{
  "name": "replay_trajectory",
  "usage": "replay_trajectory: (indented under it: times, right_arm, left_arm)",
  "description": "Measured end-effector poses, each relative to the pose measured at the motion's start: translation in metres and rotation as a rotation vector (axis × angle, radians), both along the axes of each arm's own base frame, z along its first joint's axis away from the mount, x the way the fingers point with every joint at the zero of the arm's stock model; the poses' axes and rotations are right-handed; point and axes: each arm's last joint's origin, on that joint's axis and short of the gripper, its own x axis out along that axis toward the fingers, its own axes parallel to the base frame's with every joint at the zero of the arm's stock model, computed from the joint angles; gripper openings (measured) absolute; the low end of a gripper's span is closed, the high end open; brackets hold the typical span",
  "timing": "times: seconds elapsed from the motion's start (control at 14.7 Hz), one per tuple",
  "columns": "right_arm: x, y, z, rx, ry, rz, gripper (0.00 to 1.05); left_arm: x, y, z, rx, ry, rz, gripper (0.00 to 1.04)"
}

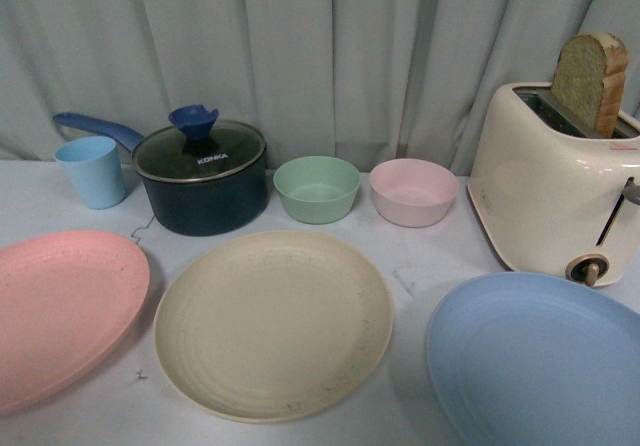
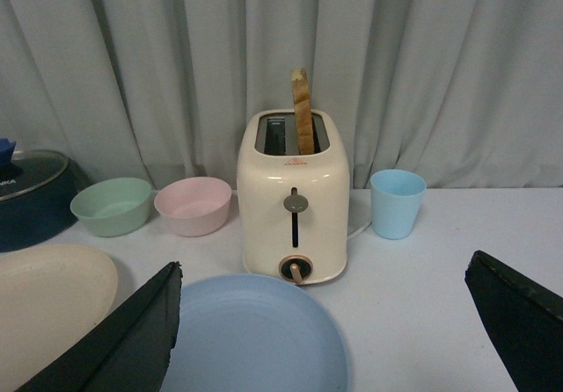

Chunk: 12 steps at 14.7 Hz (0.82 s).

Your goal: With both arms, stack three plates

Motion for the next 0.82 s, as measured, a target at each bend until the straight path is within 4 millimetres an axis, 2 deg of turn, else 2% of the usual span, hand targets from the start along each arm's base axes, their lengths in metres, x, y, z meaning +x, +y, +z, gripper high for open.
replay_trajectory:
  times: [0.48, 0.54, 0.61, 0.68, 0.82]
  right_arm:
    - [0.0, 0.0, 0.0, 0.0, 0.0, 0.0, 0.98]
    - [0.0, 0.0, 0.0, 0.0, 0.0, -0.001, 0.98]
    - [0.0, 0.0, 0.0, -0.001, -0.001, 0.003, 0.98]
    - [0.0, 0.0, 0.0, -0.001, -0.001, 0.001, 0.98]
    - [0.0, 0.0, 0.0, -0.001, 0.0, 0.001, 0.98]
  left_arm:
    - [0.0, 0.0, 0.0, 0.0, 0.0, 0.0, 0.98]
    - [0.0, -0.001, -0.002, -0.038, 0.189, 0.077, 0.98]
    - [0.005, 0.003, 0.007, -0.067, 0.348, 0.178, 0.98]
    - [0.014, 0.011, 0.021, -0.095, 0.324, 0.235, 0.98]
    - [0.037, 0.024, 0.049, -0.111, 0.236, 0.214, 0.98]
